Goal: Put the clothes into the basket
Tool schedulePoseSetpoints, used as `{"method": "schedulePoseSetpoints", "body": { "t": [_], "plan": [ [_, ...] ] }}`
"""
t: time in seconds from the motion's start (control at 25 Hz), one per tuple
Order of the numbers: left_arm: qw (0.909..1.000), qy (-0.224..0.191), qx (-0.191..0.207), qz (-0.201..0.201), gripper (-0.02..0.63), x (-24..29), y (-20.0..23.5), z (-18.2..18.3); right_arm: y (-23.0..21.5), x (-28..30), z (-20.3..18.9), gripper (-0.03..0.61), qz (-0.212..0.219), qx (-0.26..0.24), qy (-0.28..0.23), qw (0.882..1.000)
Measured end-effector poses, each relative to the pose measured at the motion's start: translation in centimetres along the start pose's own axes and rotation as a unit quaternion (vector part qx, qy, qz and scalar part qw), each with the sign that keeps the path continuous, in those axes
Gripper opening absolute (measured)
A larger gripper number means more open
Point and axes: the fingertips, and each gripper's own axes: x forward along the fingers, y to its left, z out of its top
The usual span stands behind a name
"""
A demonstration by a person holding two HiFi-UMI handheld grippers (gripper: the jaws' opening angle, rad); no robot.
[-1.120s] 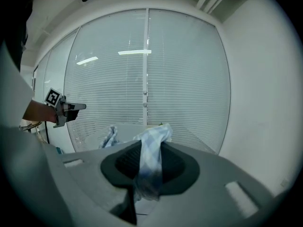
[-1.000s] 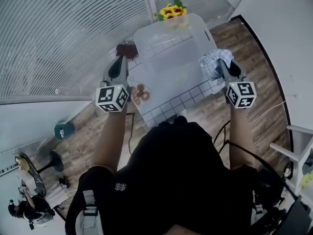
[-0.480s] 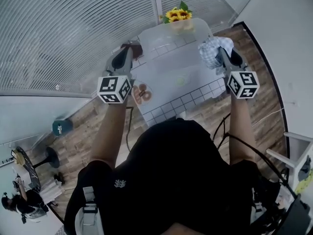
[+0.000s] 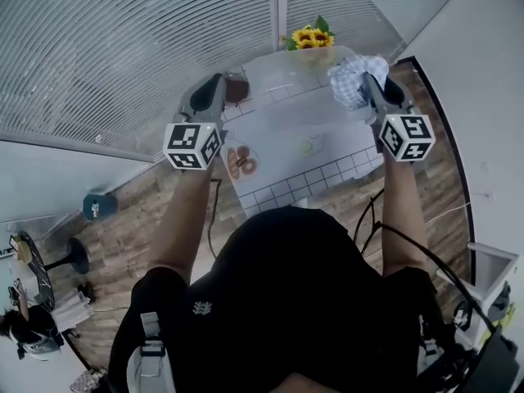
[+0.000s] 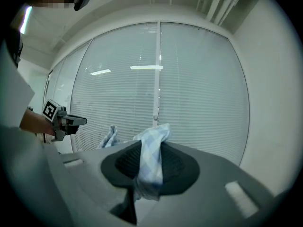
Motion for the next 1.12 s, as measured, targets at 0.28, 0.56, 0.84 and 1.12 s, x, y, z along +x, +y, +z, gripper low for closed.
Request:
{"method": "schedulePoseSetpoints", "body": {
  "t": [0.28, 0.56, 0.84, 1.12],
  "plan": [
    [0.9998, -0.003, -0.004, 0.017, 0.006, -0.2, 1.8, 0.8, 1.2, 2.6, 2.1, 0.092, 0.026, -0.005, -0.012, 1.000],
    [0.9994, -0.011, -0.002, 0.032, 0.006, -0.5, 3.7, 1.9, 2.6, 4.8, 3.6, 0.092, 0.046, -0.009, -0.020, 0.999],
    [0.9988, -0.010, -0.009, 0.046, 0.006, -0.7, 5.4, 1.6, 3.9, 7.3, 4.2, 0.093, 0.065, -0.007, -0.020, 0.998],
    [0.9986, -0.004, -0.012, 0.052, 0.006, -0.7, 6.7, 1.0, 5.7, 8.9, 4.4, 0.092, 0.084, -0.006, -0.020, 0.996]
  ]
}}
